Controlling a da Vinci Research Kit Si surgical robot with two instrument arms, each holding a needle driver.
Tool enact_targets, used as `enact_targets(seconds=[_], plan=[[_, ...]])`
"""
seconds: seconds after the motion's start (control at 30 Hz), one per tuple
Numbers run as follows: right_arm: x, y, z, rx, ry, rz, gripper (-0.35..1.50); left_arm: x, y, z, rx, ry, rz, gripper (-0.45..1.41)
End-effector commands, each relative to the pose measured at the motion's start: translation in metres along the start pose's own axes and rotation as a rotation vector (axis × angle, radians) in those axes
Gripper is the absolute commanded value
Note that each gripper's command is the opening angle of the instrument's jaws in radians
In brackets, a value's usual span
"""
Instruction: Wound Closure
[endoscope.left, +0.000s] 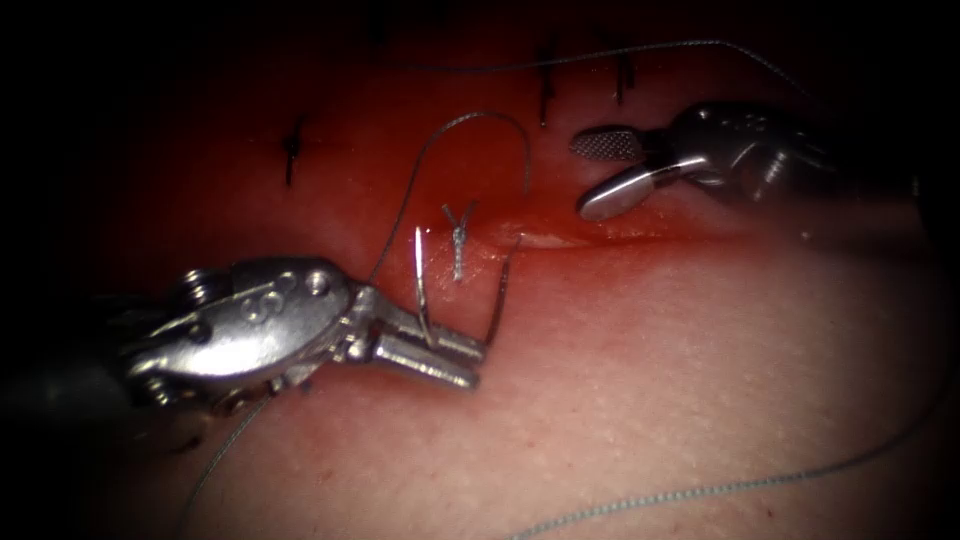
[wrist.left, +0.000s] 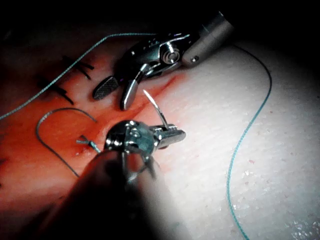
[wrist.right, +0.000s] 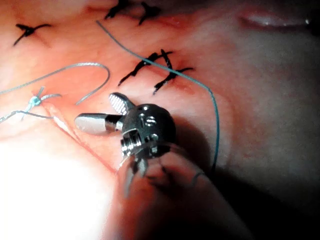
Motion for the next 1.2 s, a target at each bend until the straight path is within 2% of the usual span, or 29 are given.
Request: enact_targets(seconds=[0.03,0.07,0.13,0.17,0.3,0.47,0.63,0.67,0.77,1.0,1.2], plan=[[0.0004,0.0,0.0008,0.007,0.01,0.021,0.84,0.0002,-0.0004,0.0003,0.028,-0.005,0.045,-0.45],[0.0006,-0.0001,0.0007,0.011,0.015,0.064,0.66,0.0005,-0.0004,0.0001,0.059,-0.012,0.089,-0.45],[0.0009,-0.0005,0.0003,0.026,0.044,0.137,0.15,0.0014,-0.0006,-0.0004,0.143,-0.016,0.18,-0.45],[0.0013,-0.0008,0.0,0.035,0.05,0.171,0.05,0.0025,-0.0013,-0.001,0.231,0.007,0.271,-0.45],[0.0024,-0.0016,-0.0006,0.043,0.05,0.232,0.34,0.0048,-0.0033,-0.0025,0.392,0.028,0.427,-0.45],[0.0028,-0.0025,-0.0007,0.053,0.055,0.266,0.22,0.0073,-0.0056,-0.0047,0.543,0.028,0.539,-0.45],[0.0027,-0.0025,-0.0008,0.057,0.054,0.306,0.44,0.0085,-0.0065,-0.0057,0.612,0.034,0.615,-0.45],[0.0027,-0.0025,-0.0008,0.055,0.054,0.312,0.56,0.0084,-0.0065,-0.0056,0.623,0.034,0.627,-0.45],[0.0029,-0.0026,-0.001,0.039,0.058,0.358,0.94,0.007,-0.0058,-0.0042,0.657,0.034,0.662,-0.45],[0.0041,-0.0037,-0.0015,0.063,0.08,0.476,1.06,0.0014,-0.0045,0.0011,0.717,-0.033,0.757,-0.45],[0.0056,-0.0054,-0.0015,0.079,0.099,0.593,1.14,-0.0016,-0.0047,0.0045,0.757,-0.131,0.842,-0.45]])
